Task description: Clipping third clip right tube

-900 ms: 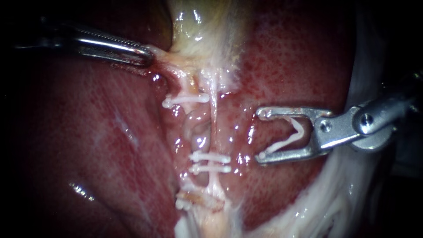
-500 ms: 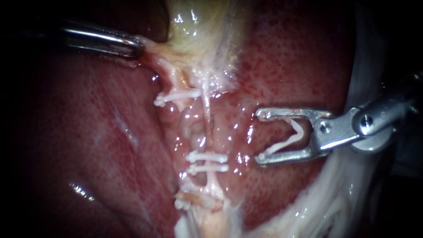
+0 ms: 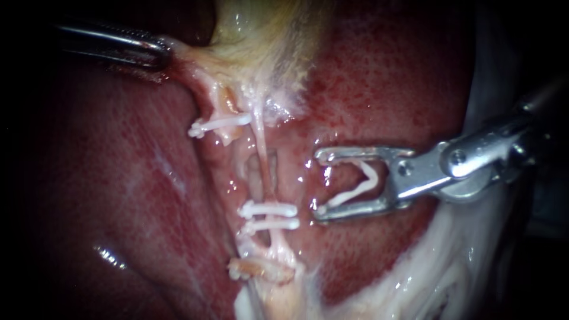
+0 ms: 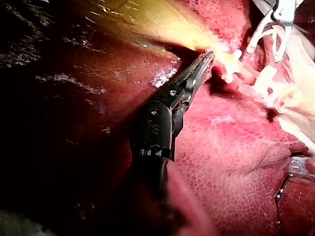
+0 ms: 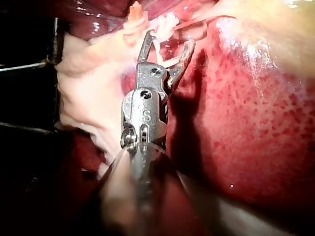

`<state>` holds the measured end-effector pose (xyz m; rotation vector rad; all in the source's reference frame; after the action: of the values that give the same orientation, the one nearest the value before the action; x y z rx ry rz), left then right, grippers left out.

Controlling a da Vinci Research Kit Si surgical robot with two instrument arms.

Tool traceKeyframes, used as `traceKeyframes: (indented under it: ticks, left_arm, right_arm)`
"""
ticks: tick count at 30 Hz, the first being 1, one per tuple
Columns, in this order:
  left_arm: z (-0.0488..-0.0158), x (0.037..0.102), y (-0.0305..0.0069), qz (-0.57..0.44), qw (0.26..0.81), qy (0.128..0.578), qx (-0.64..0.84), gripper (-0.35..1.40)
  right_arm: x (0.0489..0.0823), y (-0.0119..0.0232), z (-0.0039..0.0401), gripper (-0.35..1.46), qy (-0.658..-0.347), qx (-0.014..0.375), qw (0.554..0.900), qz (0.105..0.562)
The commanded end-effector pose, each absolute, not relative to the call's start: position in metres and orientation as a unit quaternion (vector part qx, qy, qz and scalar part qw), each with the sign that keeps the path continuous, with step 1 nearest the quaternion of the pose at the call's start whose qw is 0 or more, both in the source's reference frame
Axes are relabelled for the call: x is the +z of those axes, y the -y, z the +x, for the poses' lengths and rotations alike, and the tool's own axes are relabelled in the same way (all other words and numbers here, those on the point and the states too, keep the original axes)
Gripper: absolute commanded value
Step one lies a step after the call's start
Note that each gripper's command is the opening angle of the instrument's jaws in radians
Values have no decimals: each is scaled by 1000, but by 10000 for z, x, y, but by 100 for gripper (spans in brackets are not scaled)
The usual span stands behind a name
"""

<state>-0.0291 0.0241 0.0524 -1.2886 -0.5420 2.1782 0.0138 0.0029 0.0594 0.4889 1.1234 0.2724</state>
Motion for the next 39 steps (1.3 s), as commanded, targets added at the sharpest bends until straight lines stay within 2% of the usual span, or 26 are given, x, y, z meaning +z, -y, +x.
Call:
traceKeyframes:
  ticks: [1, 5, 9, 16, 22, 29, 34, 39]
  left_arm:
    - [-290, 525, -241, -479, 273, 201, 810, -35]
    - [-290, 525, -241, -479, 273, 201, 810, -35]
    - [-290, 525, -241, -479, 273, 202, 810, -35]
    - [-290, 525, -241, -479, 273, 202, 810, -35]
    - [-290, 525, -241, -479, 273, 202, 810, -35]
    - [-290, 525, -241, -479, 273, 202, 810, -35]
    - [-290, 525, -241, -479, 273, 202, 810, -35]
    - [-290, 525, -241, -479, 273, 202, 810, -35]
  right_arm:
    - [600, -28, 142, 50, -526, 134, 807, 235]
    - [622, -28, 156, 50, -534, 158, 790, 257]
    - [634, -33, 172, 50, -556, 196, 750, 300]
    - [629, -40, 197, 50, -598, 238, 670, 370]
    - [610, -44, 204, 50, -623, 248, 627, 397]
    - [579, -60, 195, 47, -634, 252, 610, 404]
    - [576, -63, 189, 42, -634, 252, 609, 406]
    - [580, -63, 184, 23, -630, 256, 606, 412]
